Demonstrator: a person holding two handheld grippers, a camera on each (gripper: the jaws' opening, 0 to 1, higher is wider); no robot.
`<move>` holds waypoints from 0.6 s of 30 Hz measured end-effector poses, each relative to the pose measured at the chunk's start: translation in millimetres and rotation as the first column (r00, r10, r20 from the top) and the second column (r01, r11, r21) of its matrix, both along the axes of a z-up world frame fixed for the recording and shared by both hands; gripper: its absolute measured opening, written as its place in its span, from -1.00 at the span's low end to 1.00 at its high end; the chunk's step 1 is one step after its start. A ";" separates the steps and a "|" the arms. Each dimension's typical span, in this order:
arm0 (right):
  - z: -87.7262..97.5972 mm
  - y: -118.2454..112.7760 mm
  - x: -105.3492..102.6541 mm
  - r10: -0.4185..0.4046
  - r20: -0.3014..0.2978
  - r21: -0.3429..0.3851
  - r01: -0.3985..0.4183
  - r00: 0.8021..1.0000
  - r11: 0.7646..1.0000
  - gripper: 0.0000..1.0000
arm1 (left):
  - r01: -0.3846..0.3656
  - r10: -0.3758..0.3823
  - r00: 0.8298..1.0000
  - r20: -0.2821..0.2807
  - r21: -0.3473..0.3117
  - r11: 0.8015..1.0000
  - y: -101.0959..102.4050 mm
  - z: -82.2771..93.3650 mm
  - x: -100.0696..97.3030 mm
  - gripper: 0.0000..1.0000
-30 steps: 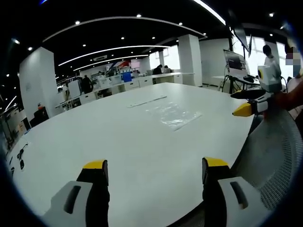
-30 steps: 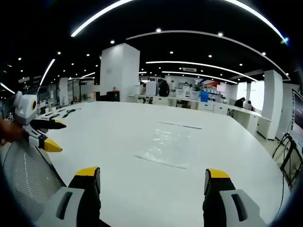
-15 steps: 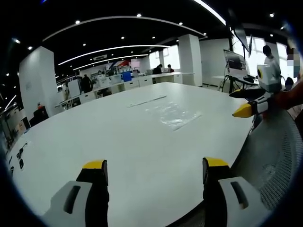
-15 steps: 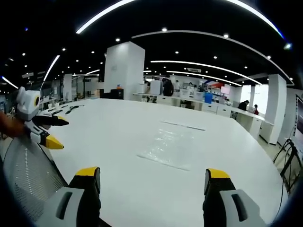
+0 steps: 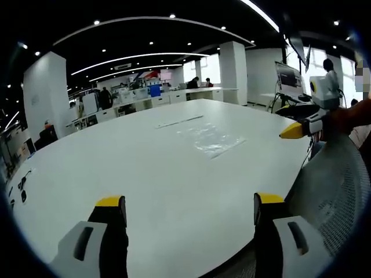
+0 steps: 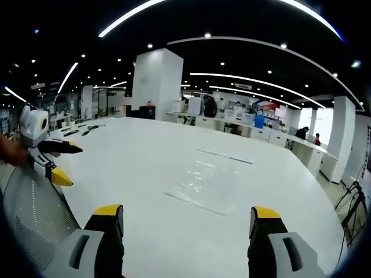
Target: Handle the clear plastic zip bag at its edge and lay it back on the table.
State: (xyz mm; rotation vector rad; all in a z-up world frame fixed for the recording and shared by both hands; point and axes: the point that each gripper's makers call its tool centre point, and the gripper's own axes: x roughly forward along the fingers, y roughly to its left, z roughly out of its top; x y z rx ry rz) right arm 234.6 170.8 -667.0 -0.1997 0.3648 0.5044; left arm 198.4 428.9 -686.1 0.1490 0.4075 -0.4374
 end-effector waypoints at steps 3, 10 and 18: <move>2.4 -2.0 7.3 0.008 0.001 -0.007 -0.008 1.000 1.000 0.79 | 0.002 -0.002 1.000 -0.003 0.002 1.000 -0.5 -0.5 -0.5 0.80; -2.4 -5.6 18.5 0.029 -0.012 -0.059 -0.029 1.000 0.998 0.70 | 0.004 -0.004 1.000 -0.003 0.006 1.000 -0.9 -0.4 -1.3 0.77; -6.2 1.0 29.7 0.084 -0.017 -0.119 -0.086 0.996 0.989 0.67 | 0.005 -0.005 1.000 -0.003 0.010 1.000 -0.6 -0.7 -1.4 0.74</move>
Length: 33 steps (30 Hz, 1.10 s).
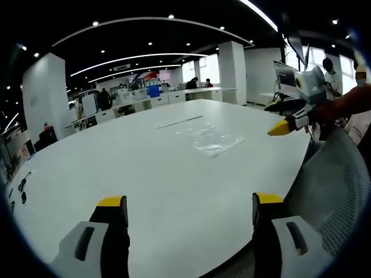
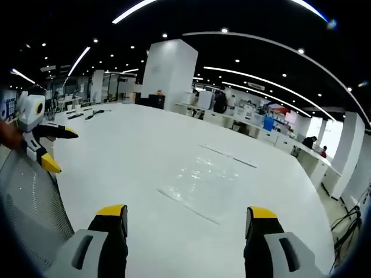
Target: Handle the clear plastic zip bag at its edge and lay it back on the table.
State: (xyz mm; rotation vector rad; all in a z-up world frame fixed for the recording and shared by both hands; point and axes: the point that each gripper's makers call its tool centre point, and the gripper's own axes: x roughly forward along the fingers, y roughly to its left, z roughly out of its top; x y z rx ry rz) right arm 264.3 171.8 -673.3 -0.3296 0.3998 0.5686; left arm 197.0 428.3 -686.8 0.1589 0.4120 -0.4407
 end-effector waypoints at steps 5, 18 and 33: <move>-3.3 8.0 4.8 0.043 -0.004 -0.038 -0.043 0.999 0.998 0.64 | 0.004 -0.004 1.000 -0.004 0.003 1.000 -2.2 1.1 -0.9 0.74; -9.9 6.7 22.1 0.060 -0.016 -0.102 -0.061 0.998 0.993 0.51 | 0.010 -0.010 1.000 -0.012 0.011 1.000 -3.3 0.2 -2.3 0.70; -28.7 2.9 35.7 0.080 -0.064 -0.162 -0.089 0.995 0.983 0.33 | 0.018 -0.018 1.000 -0.019 0.014 1.000 -5.0 -1.1 -3.3 0.66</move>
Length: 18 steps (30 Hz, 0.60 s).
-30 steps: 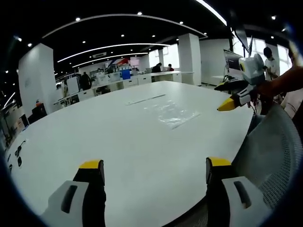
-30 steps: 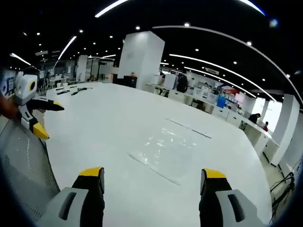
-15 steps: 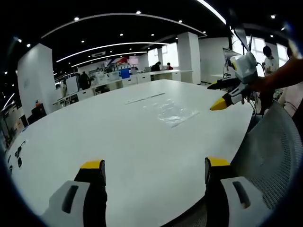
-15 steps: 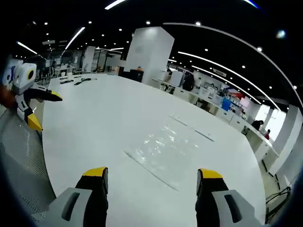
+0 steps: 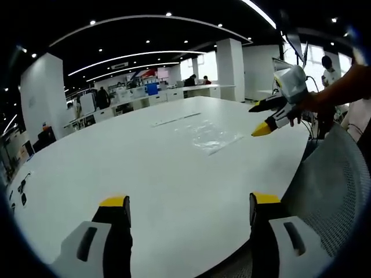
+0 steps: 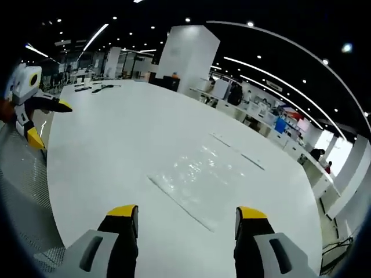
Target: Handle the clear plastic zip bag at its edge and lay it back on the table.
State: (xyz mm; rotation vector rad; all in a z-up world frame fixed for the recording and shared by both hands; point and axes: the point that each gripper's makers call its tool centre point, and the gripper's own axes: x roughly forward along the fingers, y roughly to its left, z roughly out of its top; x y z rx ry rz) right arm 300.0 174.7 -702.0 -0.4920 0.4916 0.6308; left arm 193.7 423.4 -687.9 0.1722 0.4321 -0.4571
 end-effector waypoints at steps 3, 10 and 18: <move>-3.1 2.3 -1.1 0.012 -0.006 -0.019 -0.012 1.000 1.000 0.30 | 0.000 0.000 1.000 0.002 0.000 1.000 0.2 0.1 0.2 0.66; -11.3 2.6 3.1 0.041 -0.023 -0.060 -0.042 0.999 0.997 0.15 | -0.001 0.001 1.000 0.004 0.000 1.000 1.5 -0.5 1.0 0.65; -20.9 4.1 9.2 0.042 -0.053 -0.076 -0.046 0.998 0.996 0.05 | 0.003 -0.003 1.000 0.003 -0.001 1.000 0.0 1.0 0.1 0.63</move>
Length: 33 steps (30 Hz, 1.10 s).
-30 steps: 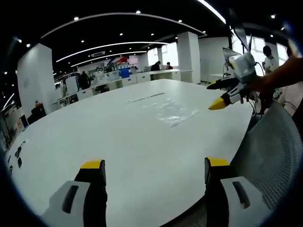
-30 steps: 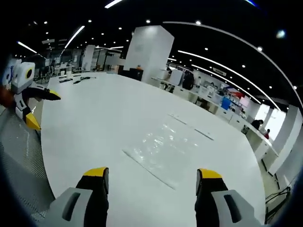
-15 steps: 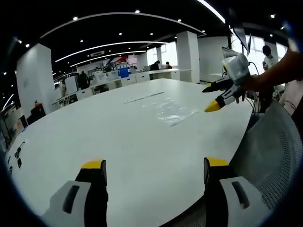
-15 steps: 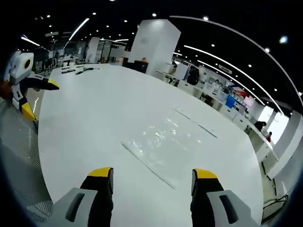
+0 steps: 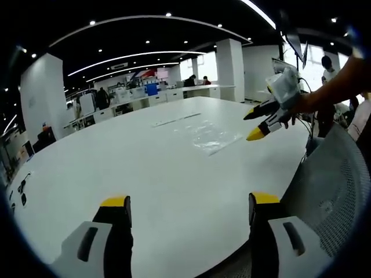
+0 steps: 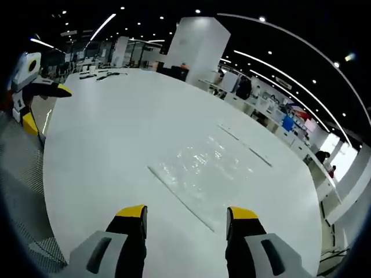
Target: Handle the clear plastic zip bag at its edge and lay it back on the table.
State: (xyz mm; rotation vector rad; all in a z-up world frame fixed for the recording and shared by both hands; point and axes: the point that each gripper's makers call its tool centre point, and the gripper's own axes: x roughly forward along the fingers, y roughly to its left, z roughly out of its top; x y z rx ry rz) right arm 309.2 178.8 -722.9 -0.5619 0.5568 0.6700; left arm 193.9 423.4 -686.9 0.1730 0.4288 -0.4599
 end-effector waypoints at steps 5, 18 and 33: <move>-7.5 0.5 2.5 0.023 -0.025 -0.018 -0.023 0.999 1.000 -0.14 | -0.001 0.001 1.000 0.002 -0.001 1.000 -0.5 1.1 -0.5 0.62; -19.6 -1.9 13.2 -0.025 -0.091 0.023 0.027 0.996 0.999 -0.32 | -0.009 0.009 1.000 0.006 0.007 1.000 0.8 2.0 0.0 0.60; -44.2 -10.1 24.6 -0.051 -0.151 -0.003 0.051 0.987 0.999 -0.43 | -0.003 0.003 1.000 0.003 0.007 1.000 -0.1 2.0 -0.7 0.58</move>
